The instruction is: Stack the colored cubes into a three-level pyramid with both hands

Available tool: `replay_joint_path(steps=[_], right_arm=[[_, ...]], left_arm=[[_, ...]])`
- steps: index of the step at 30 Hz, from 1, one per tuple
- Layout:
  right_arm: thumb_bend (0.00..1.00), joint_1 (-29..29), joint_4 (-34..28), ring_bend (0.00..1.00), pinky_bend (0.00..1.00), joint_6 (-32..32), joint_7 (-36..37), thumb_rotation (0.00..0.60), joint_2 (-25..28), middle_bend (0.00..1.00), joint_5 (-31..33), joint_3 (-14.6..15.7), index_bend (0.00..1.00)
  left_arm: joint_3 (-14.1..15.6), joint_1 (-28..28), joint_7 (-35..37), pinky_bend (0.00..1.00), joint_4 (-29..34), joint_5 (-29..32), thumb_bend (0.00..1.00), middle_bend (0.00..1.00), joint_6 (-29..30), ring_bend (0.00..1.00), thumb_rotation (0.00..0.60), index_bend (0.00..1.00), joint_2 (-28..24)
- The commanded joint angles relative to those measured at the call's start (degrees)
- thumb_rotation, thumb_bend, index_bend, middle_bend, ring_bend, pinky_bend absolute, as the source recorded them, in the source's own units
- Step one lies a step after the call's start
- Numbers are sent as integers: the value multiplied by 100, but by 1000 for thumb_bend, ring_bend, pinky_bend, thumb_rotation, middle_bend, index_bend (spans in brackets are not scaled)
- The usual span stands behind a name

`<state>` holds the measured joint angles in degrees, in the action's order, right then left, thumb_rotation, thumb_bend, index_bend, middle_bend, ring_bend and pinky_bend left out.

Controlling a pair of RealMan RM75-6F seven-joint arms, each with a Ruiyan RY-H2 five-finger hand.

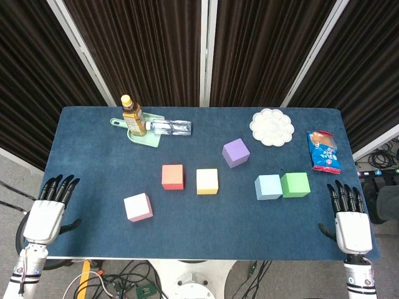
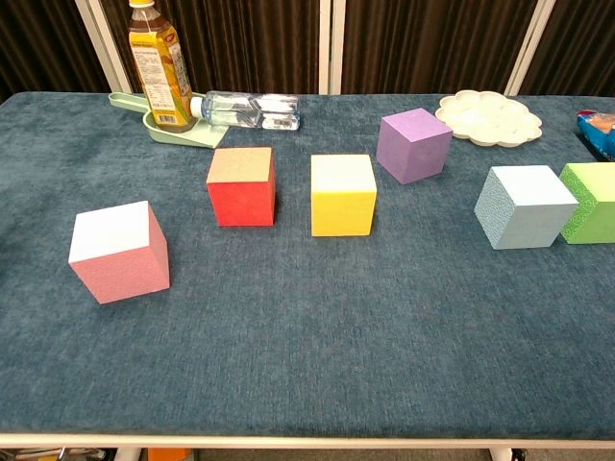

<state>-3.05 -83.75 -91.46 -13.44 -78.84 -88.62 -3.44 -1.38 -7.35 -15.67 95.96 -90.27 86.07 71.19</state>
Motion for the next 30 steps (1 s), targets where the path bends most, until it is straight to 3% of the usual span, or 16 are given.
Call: replay_joint_path(steps=[1, 30], right_arm=[[0, -3, 9, 0, 0, 22, 22, 600, -1, 0, 0, 3, 0], [0, -153, -207, 0, 0, 313, 109, 600, 165, 0, 21, -60, 0]], left_arm=[[16, 18, 173, 87, 14, -29, 0, 75, 28, 0, 600, 86, -29], [58, 26, 542, 87, -194, -95, 0, 74, 16, 0, 600, 86, -97]])
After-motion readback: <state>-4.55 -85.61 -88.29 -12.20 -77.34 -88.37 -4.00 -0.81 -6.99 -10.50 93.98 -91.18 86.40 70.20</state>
